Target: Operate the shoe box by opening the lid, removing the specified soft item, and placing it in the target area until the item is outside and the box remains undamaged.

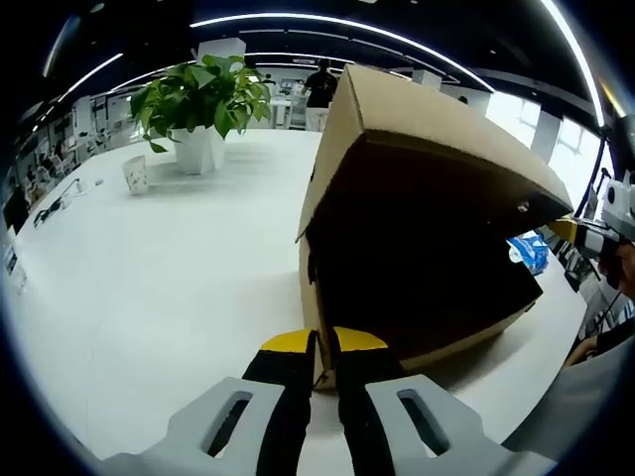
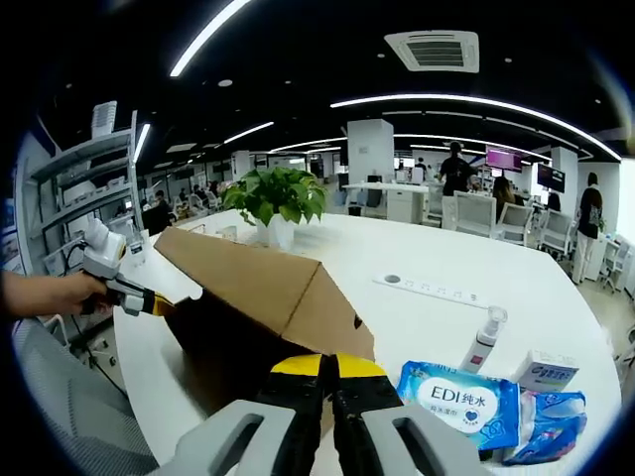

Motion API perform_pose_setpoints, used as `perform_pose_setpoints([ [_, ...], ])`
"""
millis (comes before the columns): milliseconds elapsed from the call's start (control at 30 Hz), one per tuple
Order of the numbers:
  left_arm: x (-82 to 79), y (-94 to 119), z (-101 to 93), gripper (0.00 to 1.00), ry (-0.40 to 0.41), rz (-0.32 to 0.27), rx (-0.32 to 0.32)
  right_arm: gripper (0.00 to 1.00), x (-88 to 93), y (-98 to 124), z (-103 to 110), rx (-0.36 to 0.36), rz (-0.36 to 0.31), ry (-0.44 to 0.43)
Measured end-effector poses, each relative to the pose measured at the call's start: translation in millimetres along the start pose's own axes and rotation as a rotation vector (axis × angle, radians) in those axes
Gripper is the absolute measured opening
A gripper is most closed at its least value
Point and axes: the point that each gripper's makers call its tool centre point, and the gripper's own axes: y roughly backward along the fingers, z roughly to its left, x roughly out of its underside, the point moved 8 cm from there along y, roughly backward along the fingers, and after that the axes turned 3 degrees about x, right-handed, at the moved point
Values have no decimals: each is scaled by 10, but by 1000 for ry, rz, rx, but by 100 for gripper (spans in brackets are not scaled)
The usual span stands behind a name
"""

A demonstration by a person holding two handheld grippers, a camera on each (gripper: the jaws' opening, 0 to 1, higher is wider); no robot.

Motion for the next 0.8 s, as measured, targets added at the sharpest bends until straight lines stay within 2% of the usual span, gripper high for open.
perform_pose_setpoints([
  [167,-38,22,4,4,-6,-17,0,0,45,-1,2,-3,9,-4],
  [433,-205,89,-26,3,-48,-103,3,0,148,1,16,-12,35,-8],
  [800,-188,116,5,4,-76,-82,13,0,277,31,22,-39,59,-10],
])
